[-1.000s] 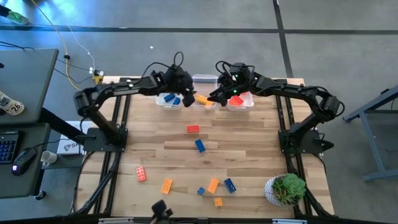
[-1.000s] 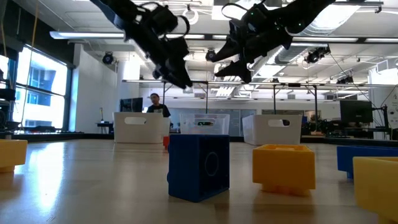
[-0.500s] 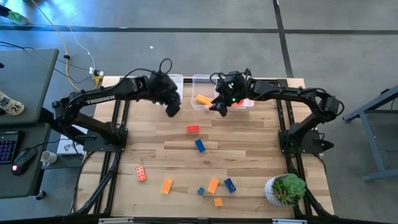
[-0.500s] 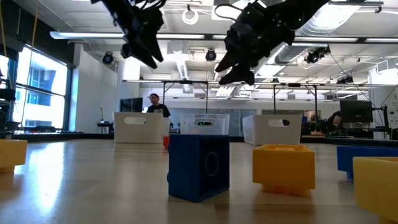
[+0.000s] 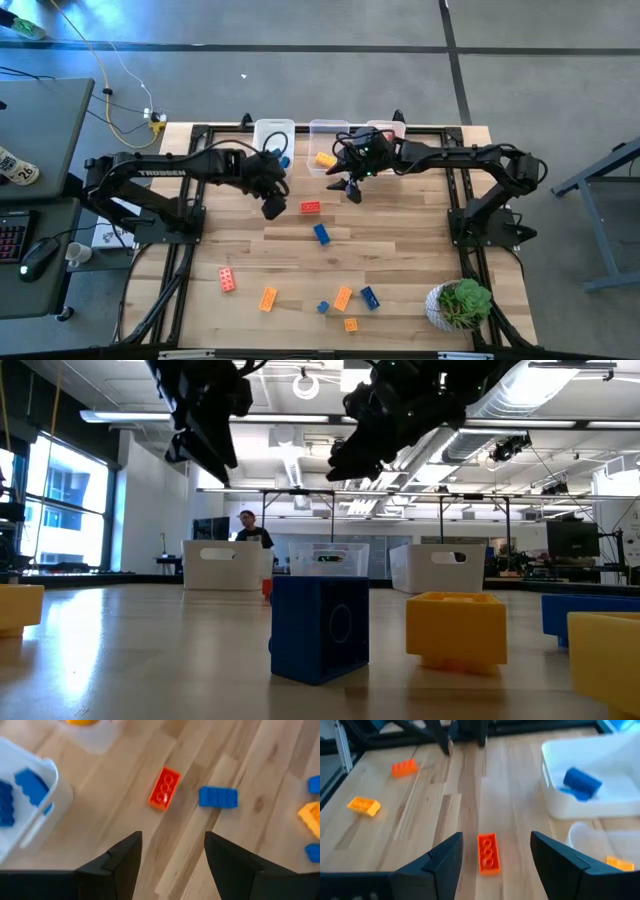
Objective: Sort & place blocks by color
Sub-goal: Put the orange game piece into the right white bin
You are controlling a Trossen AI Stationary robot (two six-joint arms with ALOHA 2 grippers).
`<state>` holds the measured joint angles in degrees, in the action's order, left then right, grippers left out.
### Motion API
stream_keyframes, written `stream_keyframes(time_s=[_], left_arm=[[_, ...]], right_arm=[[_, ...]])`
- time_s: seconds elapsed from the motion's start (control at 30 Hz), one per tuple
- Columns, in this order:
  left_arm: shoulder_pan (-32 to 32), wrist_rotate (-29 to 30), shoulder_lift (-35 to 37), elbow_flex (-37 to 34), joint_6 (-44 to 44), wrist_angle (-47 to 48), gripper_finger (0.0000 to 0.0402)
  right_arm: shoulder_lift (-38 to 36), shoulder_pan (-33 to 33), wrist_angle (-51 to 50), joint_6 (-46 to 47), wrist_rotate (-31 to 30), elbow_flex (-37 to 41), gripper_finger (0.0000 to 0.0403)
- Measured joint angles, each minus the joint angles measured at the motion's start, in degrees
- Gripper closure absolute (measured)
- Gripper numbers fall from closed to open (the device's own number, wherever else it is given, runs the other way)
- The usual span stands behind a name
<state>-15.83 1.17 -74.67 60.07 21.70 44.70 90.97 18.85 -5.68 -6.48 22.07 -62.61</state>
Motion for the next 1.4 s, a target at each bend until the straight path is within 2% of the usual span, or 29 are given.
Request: stream_keyframes(time_s=[0.13, 0.43, 0.57, 0.7, 0.87, 1.17, 1.4], left_arm=[[1.2, 1.6, 0.0, -2.7, 2.4, -1.8, 0.0202], [1.4, 0.9, 0.3, -4.8, 4.7, -0.7, 0.0202], [1.2, 1.1, 1.3, -5.0, 3.8, 2.4, 0.0202], [0.5, 2.0, 3.3, -5.0, 3.3, 5.9, 0.0202], [0.4, 5.4, 6.4, -5.0, 3.6, 10.8, 0.0202], [-1.6, 10.2, 11.5, -5.0, 4.8, 12.6, 0.0202], [-5.6, 9.8, 12.1, -5.0, 3.2, 12.5, 0.0202]], right_arm=[[1.6, 0.0, 5.2, -1.0, 0.5, 0.0, 0.0185], [5.6, -1.4, 16.7, -1.1, 0.6, -0.6, 0.0185], [8.1, -2.3, 13.2, -1.6, 0.6, -6.1, 0.0185], [11.8, -2.5, 4.8, -2.9, 0.6, -12.7, 0.0185], [15.8, -2.9, -3.3, -3.9, 0.5, -17.8, 0.0185], [20.1, -5.1, -8.5, -8.6, -0.3, -18.1, 0.0185], [23.4, -5.9, -8.3, -7.9, -2.1, -18.0, 0.0185]])
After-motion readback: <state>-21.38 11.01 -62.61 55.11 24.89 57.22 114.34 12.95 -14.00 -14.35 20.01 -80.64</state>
